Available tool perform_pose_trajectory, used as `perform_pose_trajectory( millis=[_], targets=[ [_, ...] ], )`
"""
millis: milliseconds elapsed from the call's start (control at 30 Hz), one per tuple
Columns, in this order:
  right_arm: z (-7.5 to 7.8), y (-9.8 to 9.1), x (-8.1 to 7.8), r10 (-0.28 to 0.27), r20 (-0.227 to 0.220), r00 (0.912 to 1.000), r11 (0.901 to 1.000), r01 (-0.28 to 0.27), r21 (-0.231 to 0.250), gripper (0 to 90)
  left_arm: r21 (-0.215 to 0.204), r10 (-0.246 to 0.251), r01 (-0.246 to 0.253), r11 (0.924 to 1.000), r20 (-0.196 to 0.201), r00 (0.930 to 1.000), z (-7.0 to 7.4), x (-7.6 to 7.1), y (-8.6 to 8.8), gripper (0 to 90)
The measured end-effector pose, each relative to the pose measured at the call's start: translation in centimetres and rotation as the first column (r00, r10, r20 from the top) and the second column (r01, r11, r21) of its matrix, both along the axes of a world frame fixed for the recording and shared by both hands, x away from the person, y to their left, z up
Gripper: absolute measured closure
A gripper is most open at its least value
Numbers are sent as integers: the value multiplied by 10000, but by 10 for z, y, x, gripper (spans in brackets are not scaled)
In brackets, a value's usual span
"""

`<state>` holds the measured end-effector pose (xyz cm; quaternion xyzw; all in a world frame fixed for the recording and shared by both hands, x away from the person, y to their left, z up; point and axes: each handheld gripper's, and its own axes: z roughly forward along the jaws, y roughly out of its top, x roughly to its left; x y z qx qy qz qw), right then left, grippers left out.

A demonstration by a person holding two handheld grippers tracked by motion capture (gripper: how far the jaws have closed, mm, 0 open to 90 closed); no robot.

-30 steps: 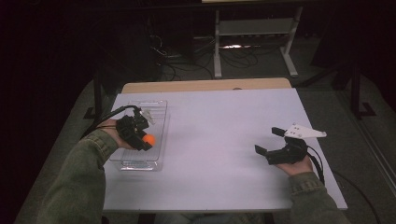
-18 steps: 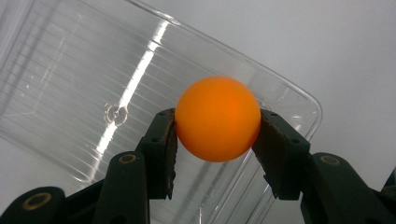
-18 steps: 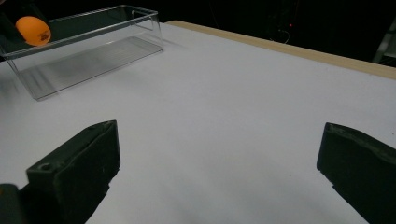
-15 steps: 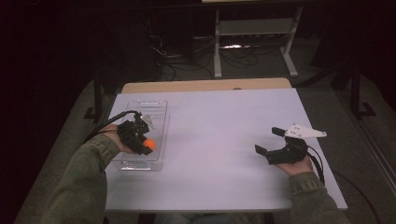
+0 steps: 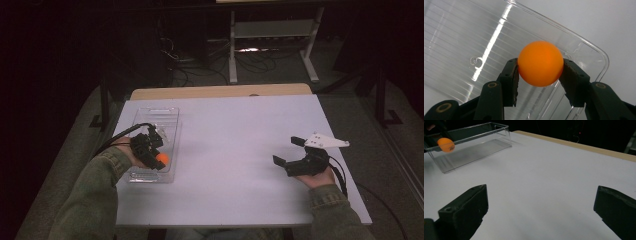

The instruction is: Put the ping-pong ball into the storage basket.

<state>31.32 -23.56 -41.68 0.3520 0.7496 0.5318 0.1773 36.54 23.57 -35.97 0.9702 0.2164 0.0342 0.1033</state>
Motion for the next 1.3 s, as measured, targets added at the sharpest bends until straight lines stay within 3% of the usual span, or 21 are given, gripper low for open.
perform_pose_trajectory(
  millis=[233, 500, 833, 1300],
  targets=[
    [0, 1, 0, 8, -40, 10000, 10000, -8, -6, 0, 203, -175, 178, 9996, -105, 9998, -5, 2, -5, 503],
    [0, 0, 0, 12, -10, 10000, 10000, -12, -6, 0, 133, -1, 4, 9999, -187, 9998, -6, 4, -4, 498],
    [0, 1, 0, 15, -45, 10000, 10000, -16, -27, 0, 1, 306, -306, 9995, 10, 9995, -2, 5, -1, 450],
    [-1, -1, -3, -51, -95, 9999, 10000, 51, -59, 0, -756, 652, -615, 9952, 478, 9967, 11, 3, 5, 316]
  ],
)
